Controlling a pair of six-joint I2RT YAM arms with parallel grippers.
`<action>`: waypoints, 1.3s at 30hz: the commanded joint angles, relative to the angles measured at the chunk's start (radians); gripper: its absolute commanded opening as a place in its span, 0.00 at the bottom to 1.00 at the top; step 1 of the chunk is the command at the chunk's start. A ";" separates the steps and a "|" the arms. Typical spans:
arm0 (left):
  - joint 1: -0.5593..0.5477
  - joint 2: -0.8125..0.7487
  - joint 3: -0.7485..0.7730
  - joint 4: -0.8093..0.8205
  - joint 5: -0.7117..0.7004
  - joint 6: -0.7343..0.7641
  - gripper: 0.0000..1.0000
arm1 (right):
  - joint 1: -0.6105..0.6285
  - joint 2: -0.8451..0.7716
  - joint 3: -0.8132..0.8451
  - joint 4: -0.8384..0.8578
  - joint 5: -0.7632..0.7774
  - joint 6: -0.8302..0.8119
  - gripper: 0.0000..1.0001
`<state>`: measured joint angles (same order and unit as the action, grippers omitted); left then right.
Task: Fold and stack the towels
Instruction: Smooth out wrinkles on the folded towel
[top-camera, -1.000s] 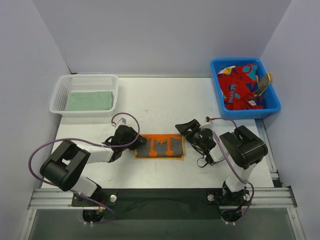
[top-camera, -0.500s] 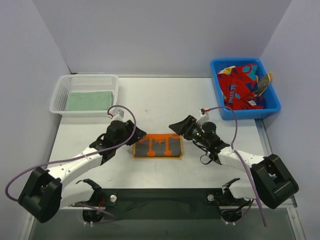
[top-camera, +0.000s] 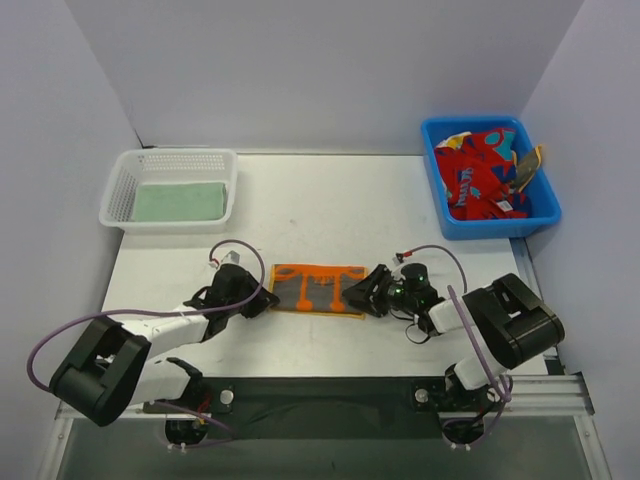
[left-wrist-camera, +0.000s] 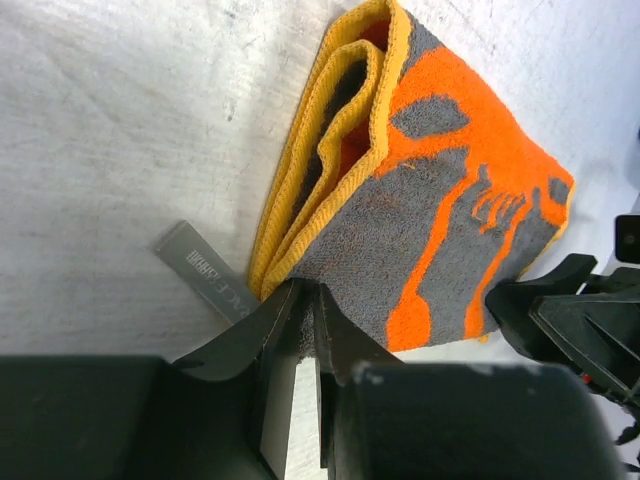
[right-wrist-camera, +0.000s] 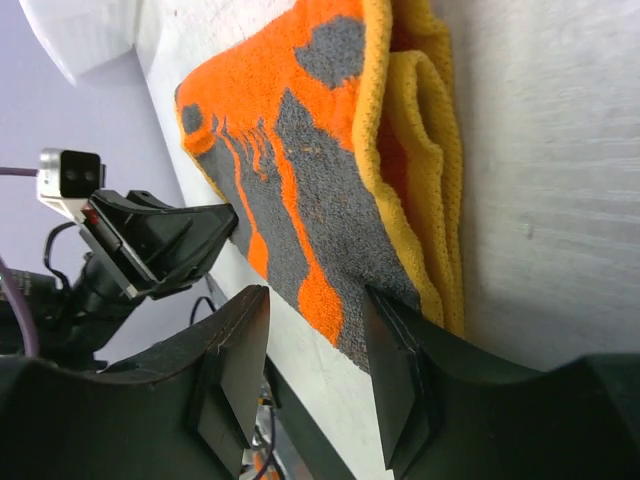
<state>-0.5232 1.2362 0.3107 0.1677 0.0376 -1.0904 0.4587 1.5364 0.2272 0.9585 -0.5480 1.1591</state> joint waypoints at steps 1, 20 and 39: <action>0.020 0.063 -0.045 -0.037 -0.001 -0.011 0.22 | -0.048 0.056 -0.045 -0.055 0.016 0.024 0.43; -0.181 -0.288 0.198 -0.410 -0.232 0.029 0.59 | 0.037 -0.266 0.529 -1.090 0.253 -0.752 0.47; 0.442 -0.330 0.328 -0.702 -0.082 0.581 0.94 | 0.710 0.309 1.052 -1.189 0.622 -0.953 0.63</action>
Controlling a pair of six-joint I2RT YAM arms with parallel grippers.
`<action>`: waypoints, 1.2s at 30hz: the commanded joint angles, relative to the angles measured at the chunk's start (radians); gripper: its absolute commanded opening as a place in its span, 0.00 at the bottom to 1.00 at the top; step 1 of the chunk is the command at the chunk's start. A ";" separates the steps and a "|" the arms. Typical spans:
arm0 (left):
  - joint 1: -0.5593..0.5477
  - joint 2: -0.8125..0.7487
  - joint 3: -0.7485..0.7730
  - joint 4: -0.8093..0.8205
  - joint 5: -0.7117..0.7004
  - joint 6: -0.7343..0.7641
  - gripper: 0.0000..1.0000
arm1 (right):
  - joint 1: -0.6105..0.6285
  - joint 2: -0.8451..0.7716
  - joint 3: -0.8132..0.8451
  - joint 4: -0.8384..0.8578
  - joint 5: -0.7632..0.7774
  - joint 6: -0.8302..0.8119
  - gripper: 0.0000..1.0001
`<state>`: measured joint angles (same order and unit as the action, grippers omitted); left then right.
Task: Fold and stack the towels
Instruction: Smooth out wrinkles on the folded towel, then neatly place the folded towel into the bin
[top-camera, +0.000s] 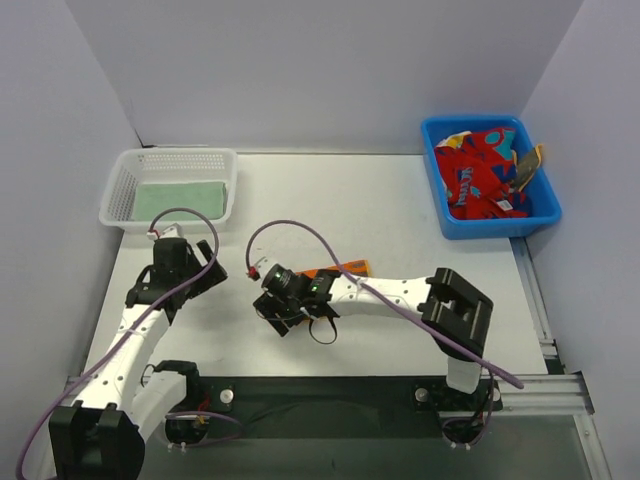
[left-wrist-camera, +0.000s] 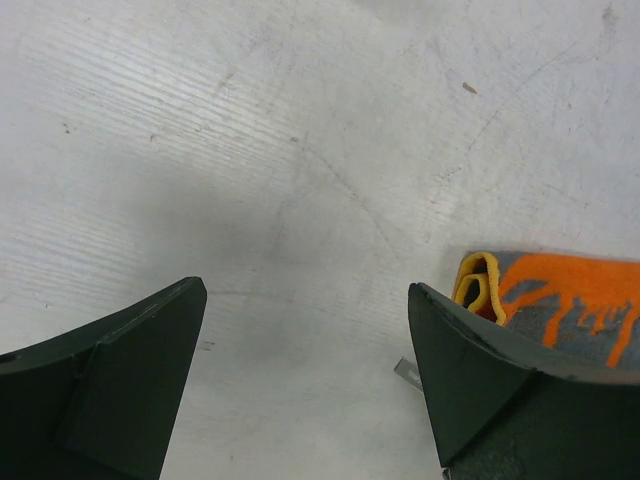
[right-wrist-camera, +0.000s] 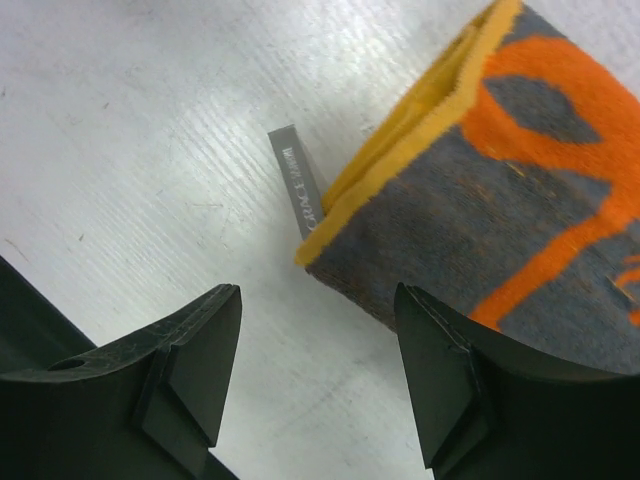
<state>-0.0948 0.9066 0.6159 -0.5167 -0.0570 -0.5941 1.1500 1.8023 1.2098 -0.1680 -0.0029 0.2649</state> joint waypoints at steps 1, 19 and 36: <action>0.018 0.000 0.015 -0.013 0.014 0.083 0.94 | 0.028 0.061 0.088 -0.068 0.080 -0.065 0.62; 0.041 0.026 0.008 0.003 0.057 0.071 0.94 | 0.116 0.310 0.238 -0.228 0.291 -0.182 0.08; -0.130 0.149 -0.133 0.320 0.379 -0.302 0.97 | -0.059 -0.144 -0.320 0.473 -0.030 -0.049 0.00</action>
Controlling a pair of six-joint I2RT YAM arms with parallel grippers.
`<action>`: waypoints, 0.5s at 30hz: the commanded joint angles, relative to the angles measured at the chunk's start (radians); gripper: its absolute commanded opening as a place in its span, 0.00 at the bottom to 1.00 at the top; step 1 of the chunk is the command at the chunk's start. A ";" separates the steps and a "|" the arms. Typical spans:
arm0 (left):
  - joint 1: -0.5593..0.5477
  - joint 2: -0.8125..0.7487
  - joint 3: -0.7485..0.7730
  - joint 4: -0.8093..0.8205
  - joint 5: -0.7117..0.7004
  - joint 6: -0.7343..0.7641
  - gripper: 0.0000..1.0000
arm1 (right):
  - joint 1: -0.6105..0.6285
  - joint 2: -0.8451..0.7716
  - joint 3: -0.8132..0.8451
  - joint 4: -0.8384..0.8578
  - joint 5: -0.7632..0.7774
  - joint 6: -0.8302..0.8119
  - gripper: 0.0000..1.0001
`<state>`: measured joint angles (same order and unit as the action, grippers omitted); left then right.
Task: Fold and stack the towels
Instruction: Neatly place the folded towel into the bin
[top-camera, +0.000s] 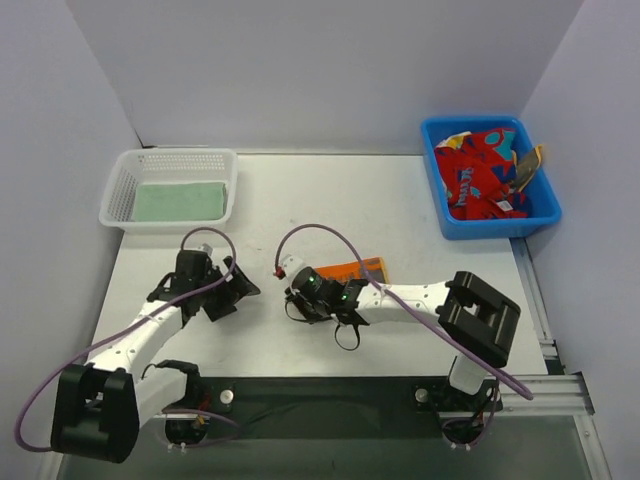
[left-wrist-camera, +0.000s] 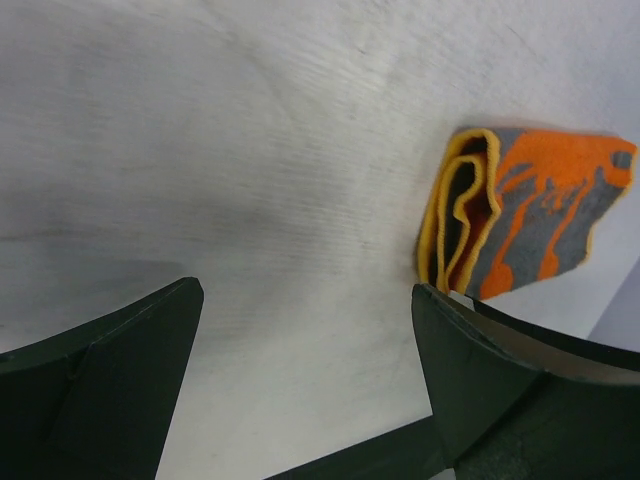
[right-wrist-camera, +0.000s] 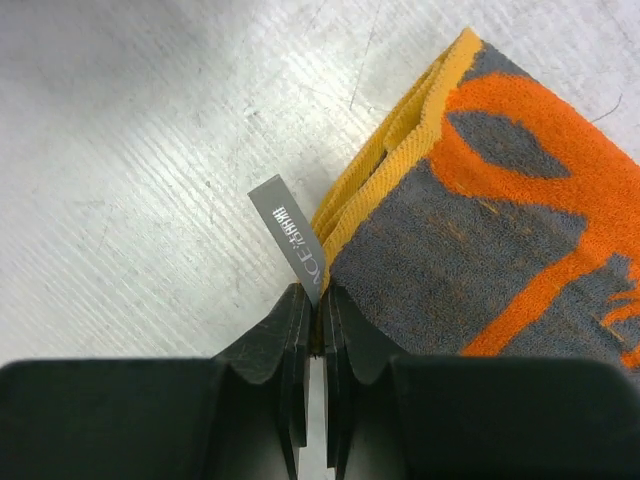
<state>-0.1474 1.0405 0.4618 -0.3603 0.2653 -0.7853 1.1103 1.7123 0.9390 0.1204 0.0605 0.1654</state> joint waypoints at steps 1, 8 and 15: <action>-0.133 0.041 0.035 0.182 0.045 -0.123 0.97 | -0.026 -0.062 -0.064 0.230 -0.103 0.055 0.00; -0.268 0.159 0.041 0.323 -0.050 -0.259 0.98 | -0.041 -0.124 -0.158 0.347 -0.134 0.075 0.00; -0.380 0.266 0.041 0.440 -0.116 -0.370 0.97 | -0.052 -0.141 -0.184 0.380 -0.148 0.089 0.00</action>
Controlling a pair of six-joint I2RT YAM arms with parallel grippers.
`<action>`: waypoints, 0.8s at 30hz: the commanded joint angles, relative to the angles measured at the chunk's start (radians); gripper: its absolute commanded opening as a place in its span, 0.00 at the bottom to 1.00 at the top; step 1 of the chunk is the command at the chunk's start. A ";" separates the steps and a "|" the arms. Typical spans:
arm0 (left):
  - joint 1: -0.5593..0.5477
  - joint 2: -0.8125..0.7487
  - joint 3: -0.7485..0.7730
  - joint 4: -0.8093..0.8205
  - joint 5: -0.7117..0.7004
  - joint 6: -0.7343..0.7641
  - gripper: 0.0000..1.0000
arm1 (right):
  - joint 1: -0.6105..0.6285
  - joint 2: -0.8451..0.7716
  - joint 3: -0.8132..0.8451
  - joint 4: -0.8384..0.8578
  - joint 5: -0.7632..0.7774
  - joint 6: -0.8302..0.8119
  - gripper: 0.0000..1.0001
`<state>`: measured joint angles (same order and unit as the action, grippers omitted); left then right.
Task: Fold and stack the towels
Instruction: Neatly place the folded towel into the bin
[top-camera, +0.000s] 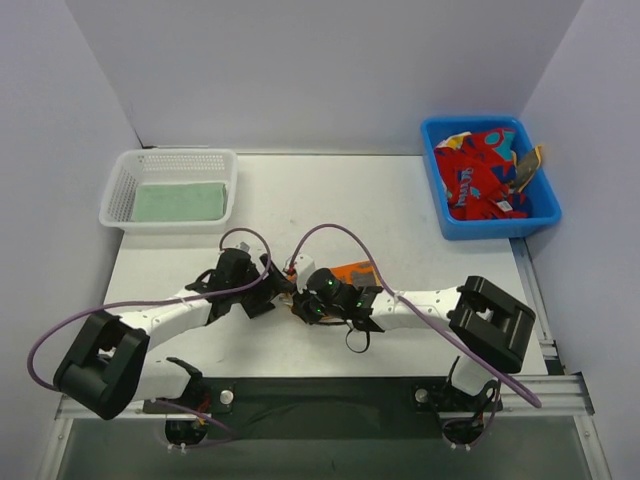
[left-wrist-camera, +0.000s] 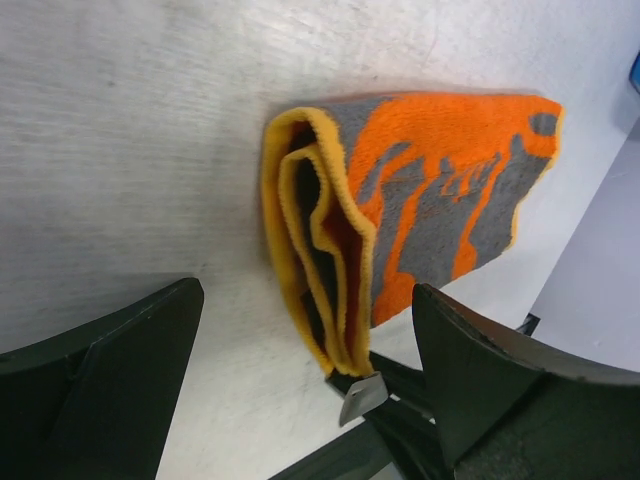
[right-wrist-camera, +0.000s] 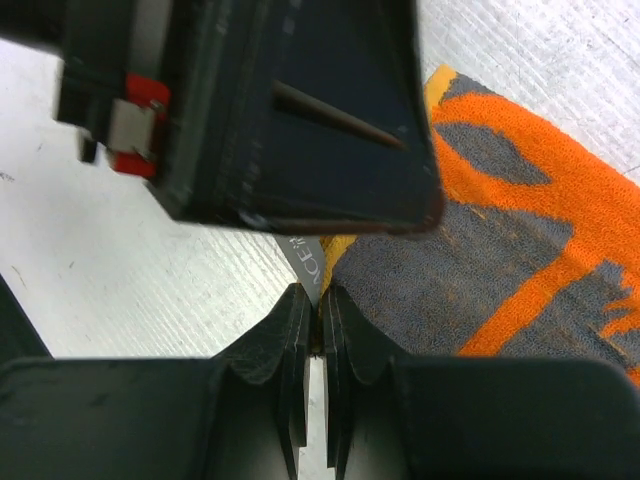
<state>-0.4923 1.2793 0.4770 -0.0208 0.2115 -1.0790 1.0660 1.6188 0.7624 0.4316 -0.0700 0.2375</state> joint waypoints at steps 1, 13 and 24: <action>-0.043 0.047 0.022 0.105 -0.078 -0.088 0.97 | -0.008 -0.050 -0.009 0.070 -0.019 0.019 0.00; -0.120 0.092 -0.064 0.151 -0.231 -0.266 0.93 | -0.017 -0.074 -0.031 0.102 -0.024 0.039 0.00; -0.130 0.086 -0.107 0.208 -0.276 -0.271 0.35 | -0.020 -0.069 -0.038 0.111 -0.030 0.048 0.00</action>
<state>-0.6147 1.3453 0.3904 0.1963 -0.0151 -1.3708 1.0523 1.5890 0.7269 0.5034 -0.0944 0.2733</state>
